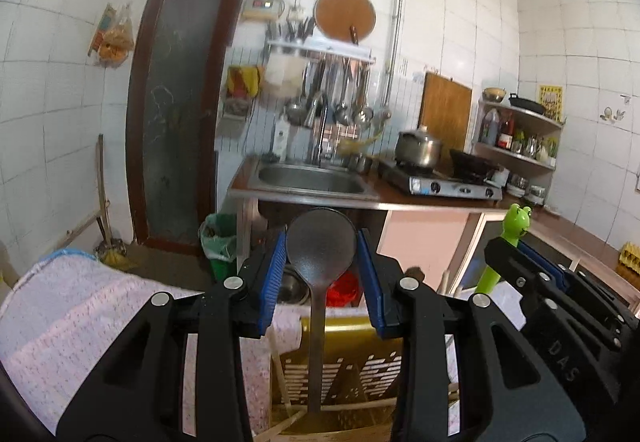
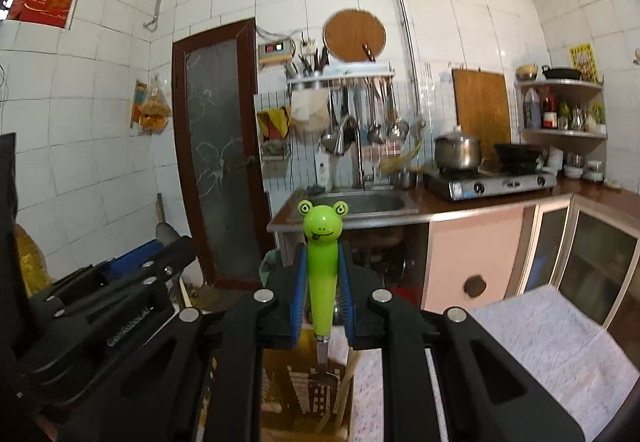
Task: Organize utensils
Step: 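Lift the spoon and fork and lower them into the yellow holder, then open both tools and move them back over the table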
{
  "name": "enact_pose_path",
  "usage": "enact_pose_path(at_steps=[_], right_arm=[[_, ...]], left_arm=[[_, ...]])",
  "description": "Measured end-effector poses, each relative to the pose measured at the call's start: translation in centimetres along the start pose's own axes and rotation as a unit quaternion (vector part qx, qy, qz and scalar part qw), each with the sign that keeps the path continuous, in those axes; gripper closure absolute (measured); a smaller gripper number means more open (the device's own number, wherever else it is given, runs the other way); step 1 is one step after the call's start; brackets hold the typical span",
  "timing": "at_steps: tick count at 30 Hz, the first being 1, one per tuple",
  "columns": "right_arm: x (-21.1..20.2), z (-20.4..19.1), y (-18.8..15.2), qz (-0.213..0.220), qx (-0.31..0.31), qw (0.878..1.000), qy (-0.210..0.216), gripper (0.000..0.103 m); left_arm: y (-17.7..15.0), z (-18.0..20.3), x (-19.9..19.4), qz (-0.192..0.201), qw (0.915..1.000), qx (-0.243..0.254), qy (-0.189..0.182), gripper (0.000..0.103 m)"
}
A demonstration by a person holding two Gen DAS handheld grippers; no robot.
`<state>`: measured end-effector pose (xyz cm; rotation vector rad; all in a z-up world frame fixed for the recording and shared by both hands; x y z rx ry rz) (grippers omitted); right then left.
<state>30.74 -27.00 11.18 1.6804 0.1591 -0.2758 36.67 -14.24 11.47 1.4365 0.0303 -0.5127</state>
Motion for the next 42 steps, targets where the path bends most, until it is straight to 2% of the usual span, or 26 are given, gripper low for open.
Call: enact_pose_path(at_steps=[9,11,13,14,16,17,21,25,34,38,42], right_arm=[[2.0,0.8,-3.5,-0.073,-0.002,0.997,-0.005,0.087],[1.9,1.0,-3.9,-0.088,-0.004,0.996,-0.014,0.081],[1.2,1.2,-3.9,-0.095,-0.001,0.995,-0.020,0.053],[0.5,1.4,-3.7,-0.094,0.002,0.995,-0.025,0.052],[-0.7,1.6,-3.6,-0.099,0.006,0.995,-0.029,0.051],[-1.4,1.7,-3.5,-0.101,0.008,0.994,-0.029,0.051],[-4.8,1.3,-3.8,-0.098,0.000,0.995,-0.033,0.034],[-7.7,0.2,-6.5,-0.118,-0.004,0.993,-0.024,0.031],[-10.1,-2.4,-16.8,-0.197,-0.034,0.980,-0.015,0.031],[-10.7,-2.5,-20.0,-0.224,-0.028,0.974,-0.016,0.031],[-11.0,-2.8,-21.4,-0.239,-0.033,0.970,-0.017,0.031]], left_arm=[[-3.5,-0.9,1.6,-0.051,0.9987,-0.006,0.003,0.067],[-3.5,-1.0,1.4,-0.059,0.9982,-0.005,0.004,0.061],[-3.0,-1.4,0.1,-0.058,0.9983,-0.007,0.004,0.047],[-2.6,-1.6,-0.7,-0.053,0.9985,-0.008,0.006,0.043],[-2.2,-2.0,-2.1,-0.050,0.9986,-0.008,0.010,0.025],[-2.0,-2.4,-3.2,-0.052,0.9986,-0.007,0.012,0.022],[-2.3,-4.2,-7.1,-0.051,0.9984,-0.002,0.025,0.007],[-4.3,-6.3,-9.9,-0.067,0.9970,-0.004,0.038,0.005],[-14.9,-9.9,-13.3,-0.161,0.9854,-0.004,0.055,0.005],[-19.2,-10.8,-14.1,-0.199,0.9783,-0.009,0.059,0.005],[-21.6,-10.8,-14.6,-0.225,0.9725,0.004,0.060,0.005]])
Point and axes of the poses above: each gripper's, at about its wrist camera, not at the fingertips, and x roughly the way its jaws point, z to its right, y to its top, the point moved 6 cm from there along x, roughly the way its jaws point, and after that the axes turned 3 degrees about -z, right-handed, at the moved point
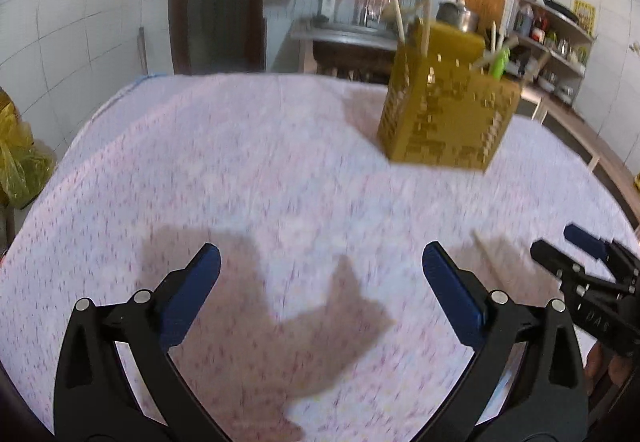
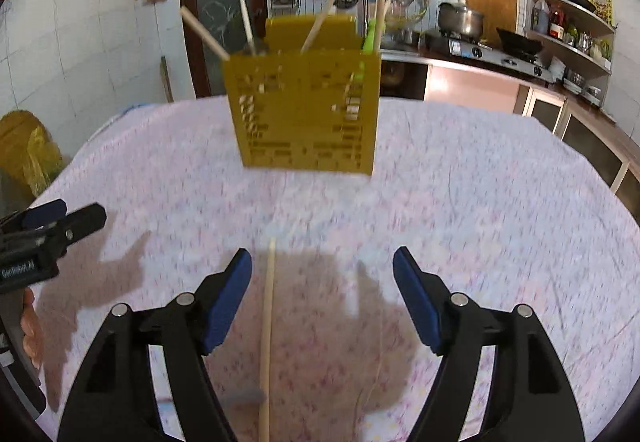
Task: Organize utensils
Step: 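Open both tools and move them back over the table, then close the right tool on a wooden chopstick while the left tool grasps the blue spoon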
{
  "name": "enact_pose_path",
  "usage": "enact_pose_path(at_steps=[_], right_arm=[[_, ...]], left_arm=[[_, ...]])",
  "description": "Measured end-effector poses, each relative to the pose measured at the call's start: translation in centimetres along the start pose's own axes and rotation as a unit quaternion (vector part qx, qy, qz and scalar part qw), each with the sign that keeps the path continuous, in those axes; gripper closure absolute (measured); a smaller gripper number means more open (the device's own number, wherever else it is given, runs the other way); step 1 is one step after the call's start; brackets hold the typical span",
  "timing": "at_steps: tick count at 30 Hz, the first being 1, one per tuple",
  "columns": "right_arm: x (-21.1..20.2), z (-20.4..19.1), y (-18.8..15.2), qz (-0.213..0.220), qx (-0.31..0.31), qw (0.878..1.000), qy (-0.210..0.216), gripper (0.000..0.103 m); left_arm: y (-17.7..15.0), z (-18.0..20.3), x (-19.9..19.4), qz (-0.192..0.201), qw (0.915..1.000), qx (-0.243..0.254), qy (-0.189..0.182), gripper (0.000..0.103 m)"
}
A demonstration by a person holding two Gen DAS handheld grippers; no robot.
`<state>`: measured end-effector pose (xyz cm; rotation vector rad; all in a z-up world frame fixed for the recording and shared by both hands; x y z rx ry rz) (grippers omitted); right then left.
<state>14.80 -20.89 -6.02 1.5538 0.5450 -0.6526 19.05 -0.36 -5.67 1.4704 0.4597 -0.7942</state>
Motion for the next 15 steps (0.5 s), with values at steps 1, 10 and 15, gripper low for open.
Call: enact_pose_path(at_steps=[1,10,15], right_arm=[[0.1,-0.1,0.0,-0.002,-0.002,1.000,0.000,0.031],[3.9,-2.5,-0.8,-0.076,-0.046,0.996,0.003,0.046],[5.3,-3.1,-0.7,-0.095,-0.042,0.994,0.016,0.067]], left_arm=[[-0.2,0.3,0.2,-0.003,1.0000,0.008,0.001,0.005],[-1.5,1.5,1.5,-0.032,0.9987,0.038,-0.008,0.005],[-1.9,1.7,1.9,-0.046,0.9981,0.038,-0.015,0.005]])
Point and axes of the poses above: each gripper's, at about its wrist camera, not at the fingertips, and x roughly the way its jaws point, z to its right, y to its top, the point moved 6 cm from there along x, roughly the way its jaws point, and after that the axes turned 3 degrees about -z, right-handed, at the moved point
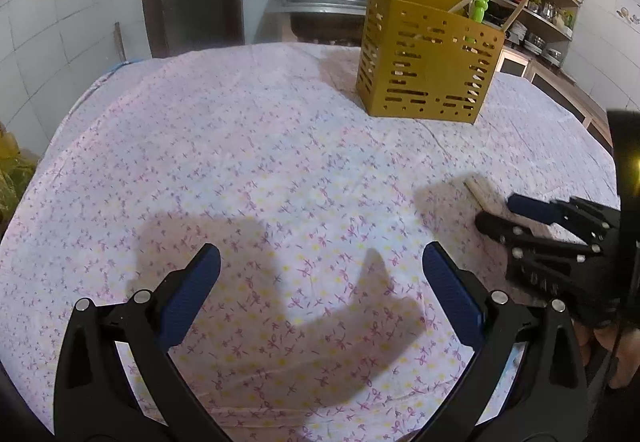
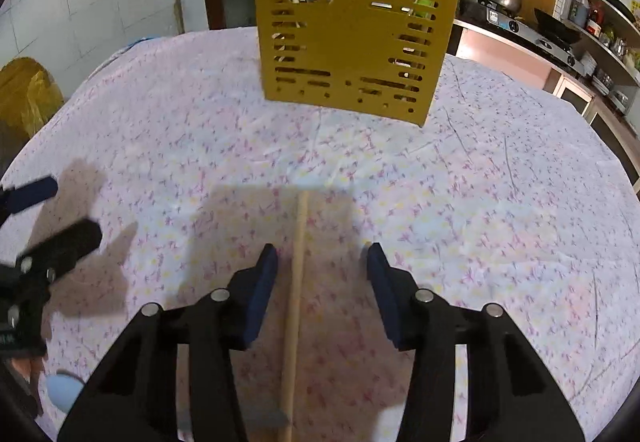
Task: Organize utensils
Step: 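Close the right tool on a wooden chopstick while the left tool grasps the blue spoon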
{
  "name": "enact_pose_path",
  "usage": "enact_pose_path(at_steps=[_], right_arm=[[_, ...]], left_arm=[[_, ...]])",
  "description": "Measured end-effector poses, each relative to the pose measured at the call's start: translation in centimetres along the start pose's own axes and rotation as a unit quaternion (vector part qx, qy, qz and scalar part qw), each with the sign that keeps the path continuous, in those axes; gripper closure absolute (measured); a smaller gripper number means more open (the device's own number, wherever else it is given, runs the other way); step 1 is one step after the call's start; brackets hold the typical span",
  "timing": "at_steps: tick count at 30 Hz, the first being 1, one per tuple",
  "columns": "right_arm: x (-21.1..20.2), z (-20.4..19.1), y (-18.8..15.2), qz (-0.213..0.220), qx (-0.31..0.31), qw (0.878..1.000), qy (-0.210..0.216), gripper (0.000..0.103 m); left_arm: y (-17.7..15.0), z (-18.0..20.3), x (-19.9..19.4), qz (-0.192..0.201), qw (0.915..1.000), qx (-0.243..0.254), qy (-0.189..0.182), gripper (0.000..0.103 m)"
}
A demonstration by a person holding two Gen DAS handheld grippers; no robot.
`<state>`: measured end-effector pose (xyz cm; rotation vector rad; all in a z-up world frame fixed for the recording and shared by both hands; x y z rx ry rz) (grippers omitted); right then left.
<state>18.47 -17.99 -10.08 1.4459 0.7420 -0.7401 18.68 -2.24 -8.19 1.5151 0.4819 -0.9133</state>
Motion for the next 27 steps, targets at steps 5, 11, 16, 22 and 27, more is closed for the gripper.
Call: enact_pose_path(at_steps=[5,11,16,22,27], right_arm=[[-0.2,0.1,-0.1,0.002,0.013,1.000,0.014,0.096],[-3.0,3.1,-1.5,0.015,0.052,0.998,0.005,0.097],[-5.4,7.3,-4.4,0.015,0.094,0.995,-0.029,0.097],[-6.6,9.6,-8.1,0.007,0.131,0.991,-0.041,0.097],[-7.0,9.9,-9.2,0.011,0.137,0.990,-0.034,0.097]], left_arm=[[-0.1,0.5,-0.1,-0.005,1.0000,0.004,-0.003,0.005],[-0.4,2.5,-0.8,-0.019,0.9990,0.013,-0.040,0.006],[-1.4,5.9,-1.6,-0.026,0.9951,0.066,-0.069,0.006],[-3.8,10.3,-1.7,-0.055,0.9836,0.138,-0.102,0.014],[-5.6,12.0,-0.6,-0.077,0.9770,0.178,-0.089,0.035]])
Point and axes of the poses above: each gripper's, at about its wrist camera, not at the fingertips, and x roughly the way its jaws point, z to its right, y to its top, the point moved 6 cm from there along x, roughly the way its jaws point, and after that the axes turned 3 degrees about -z, right-handed, at the moved point
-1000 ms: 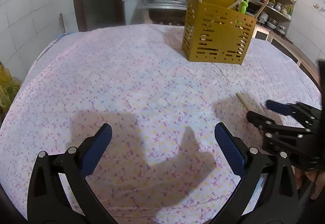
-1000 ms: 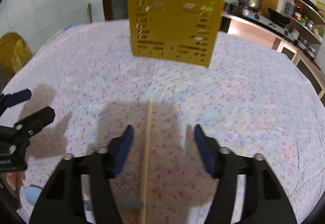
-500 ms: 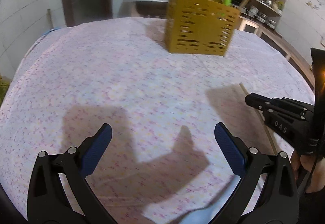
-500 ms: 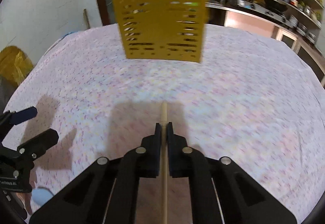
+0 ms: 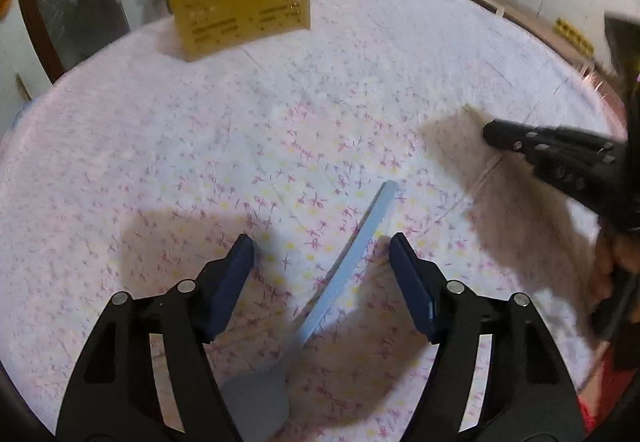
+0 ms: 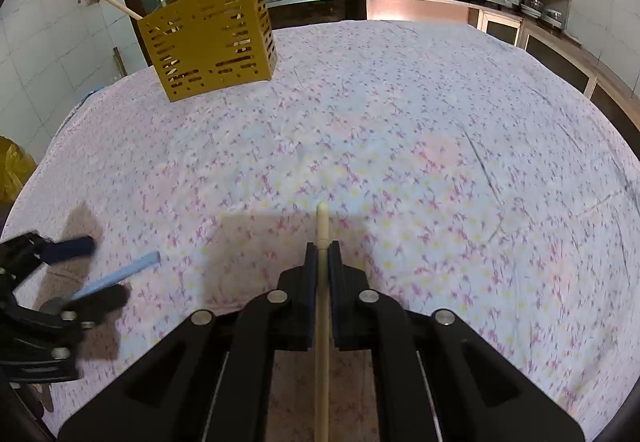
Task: Organize utensils
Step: 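Close the right tool on a wooden chopstick while the left tool grasps the blue spoon, then carry the chopstick and blue spoon over the yellow holder and lower them in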
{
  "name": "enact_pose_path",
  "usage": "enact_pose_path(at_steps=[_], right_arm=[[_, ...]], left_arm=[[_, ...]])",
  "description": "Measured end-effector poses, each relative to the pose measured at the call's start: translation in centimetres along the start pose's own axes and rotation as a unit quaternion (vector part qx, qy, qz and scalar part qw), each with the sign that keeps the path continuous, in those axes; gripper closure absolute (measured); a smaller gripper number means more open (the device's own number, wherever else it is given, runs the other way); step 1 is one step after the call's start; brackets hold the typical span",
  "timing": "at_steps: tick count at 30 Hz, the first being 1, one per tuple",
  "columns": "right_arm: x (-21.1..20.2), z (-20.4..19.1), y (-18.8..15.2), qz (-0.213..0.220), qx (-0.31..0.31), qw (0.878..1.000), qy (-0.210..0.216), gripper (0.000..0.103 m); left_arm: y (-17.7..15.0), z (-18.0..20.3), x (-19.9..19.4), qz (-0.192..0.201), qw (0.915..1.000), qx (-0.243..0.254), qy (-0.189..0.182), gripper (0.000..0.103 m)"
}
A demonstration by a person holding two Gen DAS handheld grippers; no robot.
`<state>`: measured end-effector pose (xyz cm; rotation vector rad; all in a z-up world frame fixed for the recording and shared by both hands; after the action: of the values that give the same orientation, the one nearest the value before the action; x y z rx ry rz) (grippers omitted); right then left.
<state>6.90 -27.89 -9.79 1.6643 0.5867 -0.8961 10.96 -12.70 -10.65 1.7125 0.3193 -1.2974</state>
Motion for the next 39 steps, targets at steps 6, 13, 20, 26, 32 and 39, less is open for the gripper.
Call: enact_pose_path(at_steps=[6,13,20,26,32,39], right_arm=[[0.3,-0.7,0.3,-0.002,-0.013,1.000,0.007,0.097],[1.4,-2.0,1.7,-0.009,-0.030,0.999,0.014,0.097],[3.5,-4.4,4.5,-0.019,-0.046,0.998,0.026,0.097],[5.6,-6.1,7.0,-0.025,-0.060,0.997,0.033,0.097],[6.8,-6.5,8.0,-0.036,-0.059,0.997,0.027,0.097],[6.8,-6.7,8.5,-0.035,-0.056,0.997,0.029,0.097]], left_arm=[[0.8,-0.3,0.1,-0.001,0.9996,-0.028,0.002,0.073],[2.5,-4.2,1.1,-0.001,0.9939,-0.110,0.007,0.097],[4.0,-7.6,2.1,0.002,0.9860,-0.165,0.025,0.097],[5.3,-8.9,3.0,-0.007,0.9827,-0.184,0.023,0.097],[6.1,-9.1,3.5,-0.006,0.9839,-0.175,0.038,0.097],[6.6,-9.3,3.2,0.006,0.9814,-0.184,0.053,0.097]])
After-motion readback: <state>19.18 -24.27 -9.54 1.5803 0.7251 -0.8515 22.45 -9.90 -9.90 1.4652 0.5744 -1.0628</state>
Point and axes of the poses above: each gripper's, at about its wrist camera, not at the fingertips, and x roughly the way its jaws point, z to its right, y to its top, the point moved 6 cm from there along x, roughly the way its jaws point, and after that the axes turned 3 degrees about -z, right-handed, at the moved point
